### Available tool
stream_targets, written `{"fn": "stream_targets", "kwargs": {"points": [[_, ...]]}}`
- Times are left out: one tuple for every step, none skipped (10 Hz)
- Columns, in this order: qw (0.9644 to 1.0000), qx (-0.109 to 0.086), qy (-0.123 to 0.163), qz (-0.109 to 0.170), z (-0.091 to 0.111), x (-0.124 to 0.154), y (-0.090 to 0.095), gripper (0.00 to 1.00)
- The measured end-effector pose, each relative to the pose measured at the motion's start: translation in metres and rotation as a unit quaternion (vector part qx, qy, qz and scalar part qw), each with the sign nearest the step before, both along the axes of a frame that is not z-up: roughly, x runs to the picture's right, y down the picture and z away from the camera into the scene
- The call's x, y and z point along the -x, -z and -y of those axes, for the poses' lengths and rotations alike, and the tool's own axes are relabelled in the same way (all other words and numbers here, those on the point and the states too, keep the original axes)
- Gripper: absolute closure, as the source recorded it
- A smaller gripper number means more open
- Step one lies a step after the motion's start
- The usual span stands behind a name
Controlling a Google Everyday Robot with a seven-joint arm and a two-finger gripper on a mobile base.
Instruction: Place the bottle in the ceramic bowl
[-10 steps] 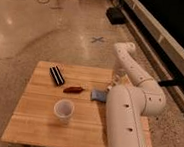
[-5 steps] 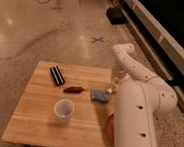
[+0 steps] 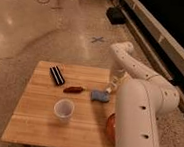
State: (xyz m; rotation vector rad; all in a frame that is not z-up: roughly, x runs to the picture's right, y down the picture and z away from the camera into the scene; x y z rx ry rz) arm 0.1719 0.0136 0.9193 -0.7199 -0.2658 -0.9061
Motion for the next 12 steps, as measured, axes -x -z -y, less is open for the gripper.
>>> {"fn": "stream_targets", "kwargs": {"points": [[1.0,-0.001,0.004,0.003,-0.006,0.004,0.019,0.87],[0.9999,-0.002,0.012,0.006,-0.014,0.005,0.03,0.88],[0.9997,-0.002,0.021,0.01,-0.018,0.006,0.037,0.88],[0.9996,-0.002,0.024,0.016,-0.019,0.012,0.047,0.88],[0.9997,-0.002,0.02,0.013,-0.022,0.006,0.059,0.88],[0.9999,-0.002,0.013,0.008,-0.032,-0.002,0.074,0.88],[1.0,-0.002,0.006,0.003,-0.046,-0.005,0.09,0.88],[1.0,-0.004,0.003,0.002,-0.053,-0.006,0.101,0.88],[1.0,-0.006,0.001,0.001,-0.058,-0.008,0.114,0.88],[1.0,-0.007,-0.001,-0.002,-0.06,-0.011,0.123,0.88],[1.0,-0.006,-0.004,-0.001,-0.061,-0.011,0.125,0.88],[1.0,-0.003,-0.006,0.0,-0.067,-0.012,0.127,0.88]]}}
